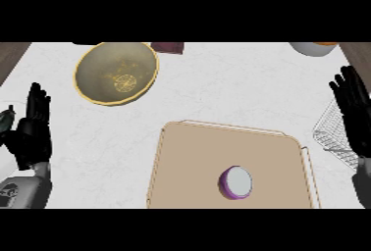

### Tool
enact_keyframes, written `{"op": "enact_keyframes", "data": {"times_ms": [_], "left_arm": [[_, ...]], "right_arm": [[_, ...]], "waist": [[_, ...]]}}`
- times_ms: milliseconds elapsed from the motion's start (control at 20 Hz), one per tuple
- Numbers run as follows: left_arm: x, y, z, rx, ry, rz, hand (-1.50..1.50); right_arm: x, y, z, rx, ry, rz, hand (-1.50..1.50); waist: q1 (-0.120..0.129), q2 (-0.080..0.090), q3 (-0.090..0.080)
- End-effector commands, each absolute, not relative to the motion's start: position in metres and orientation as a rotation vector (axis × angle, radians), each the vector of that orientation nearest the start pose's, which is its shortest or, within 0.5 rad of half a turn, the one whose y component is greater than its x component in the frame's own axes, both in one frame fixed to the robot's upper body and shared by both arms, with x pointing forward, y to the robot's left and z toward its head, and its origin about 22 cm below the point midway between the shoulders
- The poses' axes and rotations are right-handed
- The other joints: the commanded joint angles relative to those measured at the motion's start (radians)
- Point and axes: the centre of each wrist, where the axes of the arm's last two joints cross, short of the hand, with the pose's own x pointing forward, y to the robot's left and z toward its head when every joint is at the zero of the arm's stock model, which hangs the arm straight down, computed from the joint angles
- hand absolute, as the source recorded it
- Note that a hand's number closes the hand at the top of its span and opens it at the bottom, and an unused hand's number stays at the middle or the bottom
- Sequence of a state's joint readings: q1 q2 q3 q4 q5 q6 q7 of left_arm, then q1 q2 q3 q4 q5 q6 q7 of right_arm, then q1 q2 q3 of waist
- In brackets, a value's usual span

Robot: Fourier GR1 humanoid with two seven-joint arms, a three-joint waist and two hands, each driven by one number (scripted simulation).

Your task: Pick the can from the tray and place it in the tiered basket

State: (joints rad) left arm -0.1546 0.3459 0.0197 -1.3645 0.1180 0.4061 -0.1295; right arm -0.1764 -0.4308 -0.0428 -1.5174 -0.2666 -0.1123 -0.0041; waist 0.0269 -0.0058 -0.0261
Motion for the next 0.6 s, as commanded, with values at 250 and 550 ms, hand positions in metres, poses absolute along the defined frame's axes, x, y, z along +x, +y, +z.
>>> {"op": "enact_keyframes", "data": {"times_ms": [250,550], "left_arm": [[0.222,0.269,-0.056,0.349,-1.337,-0.009,0.0],[0.211,0.258,-0.058,0.28,-1.303,0.011,0.0]], "right_arm": [[0.273,-0.275,0.156,-0.2,-2.043,0.24,1.5],[0.226,-0.293,0.076,-0.5,-1.732,-0.45,-1.5]], "waist": [[-0.037,-0.004,0.024],[-0.062,-0.006,0.026]]}}
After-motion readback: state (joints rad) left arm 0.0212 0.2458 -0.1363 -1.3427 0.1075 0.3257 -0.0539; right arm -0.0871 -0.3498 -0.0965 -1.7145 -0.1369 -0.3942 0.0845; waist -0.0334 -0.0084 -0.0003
